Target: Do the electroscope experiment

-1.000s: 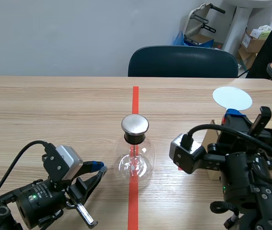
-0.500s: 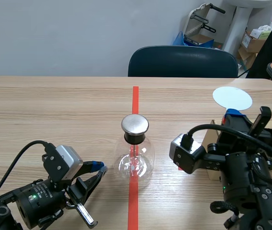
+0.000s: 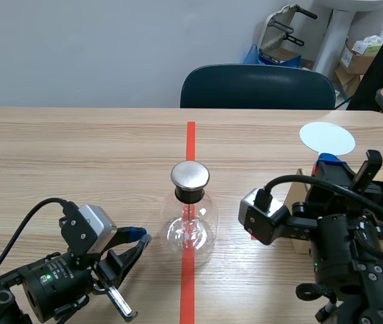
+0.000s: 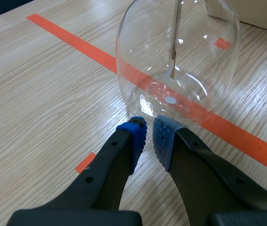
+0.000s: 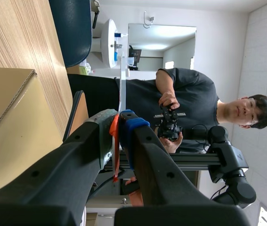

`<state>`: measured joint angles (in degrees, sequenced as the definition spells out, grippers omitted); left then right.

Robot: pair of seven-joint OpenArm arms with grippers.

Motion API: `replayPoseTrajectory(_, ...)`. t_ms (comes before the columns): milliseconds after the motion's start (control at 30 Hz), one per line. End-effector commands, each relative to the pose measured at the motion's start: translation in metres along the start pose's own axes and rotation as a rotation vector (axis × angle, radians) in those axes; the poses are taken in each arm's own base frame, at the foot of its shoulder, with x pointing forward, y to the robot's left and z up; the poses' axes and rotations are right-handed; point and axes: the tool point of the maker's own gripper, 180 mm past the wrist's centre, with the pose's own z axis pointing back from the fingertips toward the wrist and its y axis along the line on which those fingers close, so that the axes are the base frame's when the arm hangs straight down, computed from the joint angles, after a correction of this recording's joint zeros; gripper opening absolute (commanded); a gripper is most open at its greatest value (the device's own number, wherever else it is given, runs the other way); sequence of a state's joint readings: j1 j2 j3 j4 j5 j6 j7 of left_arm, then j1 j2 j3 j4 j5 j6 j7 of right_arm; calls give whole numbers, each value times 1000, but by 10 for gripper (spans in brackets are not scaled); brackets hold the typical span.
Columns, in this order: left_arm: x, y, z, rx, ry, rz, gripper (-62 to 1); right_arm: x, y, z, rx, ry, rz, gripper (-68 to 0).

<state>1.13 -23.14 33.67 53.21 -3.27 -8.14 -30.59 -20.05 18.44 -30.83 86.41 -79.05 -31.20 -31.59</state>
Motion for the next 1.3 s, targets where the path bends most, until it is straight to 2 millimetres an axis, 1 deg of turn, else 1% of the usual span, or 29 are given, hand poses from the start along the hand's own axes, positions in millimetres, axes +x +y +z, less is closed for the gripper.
replayPoseTrajectory(0, 10, -2, -4, 1, -37, 10, -522, -3, -5, -2, -21, 6, 0, -665)
replayPoseTrajectory(1133, 10, -2, -4, 1, -37, 10, -522, -3, -5, -2, -18, 8, -5, -665)
replayPoseTrajectory(1267, 10, -1, -3, -2, -37, 10, -522, 0, -4, -1, -16, -14, -6, -665)
